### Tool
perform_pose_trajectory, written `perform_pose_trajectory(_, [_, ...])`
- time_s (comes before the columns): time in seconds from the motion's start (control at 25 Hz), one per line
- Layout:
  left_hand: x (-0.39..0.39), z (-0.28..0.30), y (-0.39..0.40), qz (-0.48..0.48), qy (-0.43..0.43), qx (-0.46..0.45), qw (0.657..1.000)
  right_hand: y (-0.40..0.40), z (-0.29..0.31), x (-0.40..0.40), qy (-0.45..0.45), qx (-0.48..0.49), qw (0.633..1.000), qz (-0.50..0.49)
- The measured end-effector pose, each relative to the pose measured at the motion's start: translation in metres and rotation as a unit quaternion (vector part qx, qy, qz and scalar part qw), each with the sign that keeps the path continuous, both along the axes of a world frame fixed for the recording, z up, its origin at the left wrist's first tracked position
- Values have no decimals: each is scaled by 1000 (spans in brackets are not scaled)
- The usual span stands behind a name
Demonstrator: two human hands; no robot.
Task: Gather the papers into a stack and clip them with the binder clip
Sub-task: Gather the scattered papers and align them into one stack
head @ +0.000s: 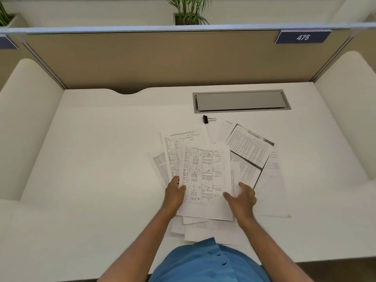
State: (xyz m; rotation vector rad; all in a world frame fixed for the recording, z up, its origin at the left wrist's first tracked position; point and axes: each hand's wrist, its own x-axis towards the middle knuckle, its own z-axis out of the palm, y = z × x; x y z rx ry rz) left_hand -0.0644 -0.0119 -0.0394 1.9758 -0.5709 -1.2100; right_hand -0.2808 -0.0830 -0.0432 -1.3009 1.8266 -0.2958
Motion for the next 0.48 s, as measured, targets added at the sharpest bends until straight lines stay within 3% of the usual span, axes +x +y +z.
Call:
perform_pose_trajectory(0.12, [-3,1,3,29,-36,2,999,-3,4,-1,-57,17,998,-13])
perform_pose_trajectory(0.28, [-5,-4,-1,13,-179,30,983,-9,11,6,-156,62,984,-56])
perform_pose_trajectory(0.4, [-2,-5,-7,24,-156,54,986,-9,6,12,-190,94,977,-29])
perform_pose_trajectory(0.48, [5,-7,-9,49,-127,25,990,-8,1,15,-183,97,978,-4])
